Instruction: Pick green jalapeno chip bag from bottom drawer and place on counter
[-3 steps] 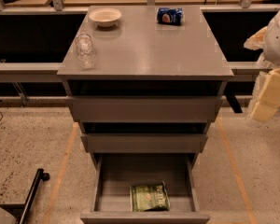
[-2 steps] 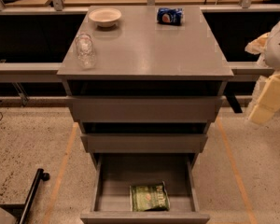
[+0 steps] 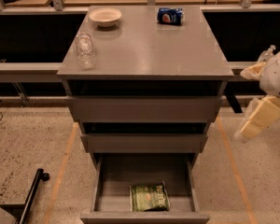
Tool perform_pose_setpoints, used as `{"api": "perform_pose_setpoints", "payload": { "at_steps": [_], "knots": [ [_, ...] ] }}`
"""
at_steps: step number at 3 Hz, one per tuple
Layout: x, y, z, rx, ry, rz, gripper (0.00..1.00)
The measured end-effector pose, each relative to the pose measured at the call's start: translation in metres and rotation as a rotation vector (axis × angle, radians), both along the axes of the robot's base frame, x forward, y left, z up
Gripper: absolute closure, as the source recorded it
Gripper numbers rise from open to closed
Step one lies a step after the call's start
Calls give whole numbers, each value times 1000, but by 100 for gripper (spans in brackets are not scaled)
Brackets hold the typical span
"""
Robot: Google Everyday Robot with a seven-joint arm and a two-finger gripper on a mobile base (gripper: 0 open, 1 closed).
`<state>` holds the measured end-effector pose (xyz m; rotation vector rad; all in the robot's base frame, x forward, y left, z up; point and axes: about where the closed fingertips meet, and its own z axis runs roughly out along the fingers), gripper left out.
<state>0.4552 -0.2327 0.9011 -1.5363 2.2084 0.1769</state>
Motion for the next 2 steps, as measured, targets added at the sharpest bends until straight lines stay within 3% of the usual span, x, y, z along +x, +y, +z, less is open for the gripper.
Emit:
{"api": "perform_pose_setpoints", "payload": {
  "at_steps": [1,2],
  "knots": [
    [3,-2,-45,45,53,31,0],
    [11,-3,-85,87,127,20,0]
  ]
}}
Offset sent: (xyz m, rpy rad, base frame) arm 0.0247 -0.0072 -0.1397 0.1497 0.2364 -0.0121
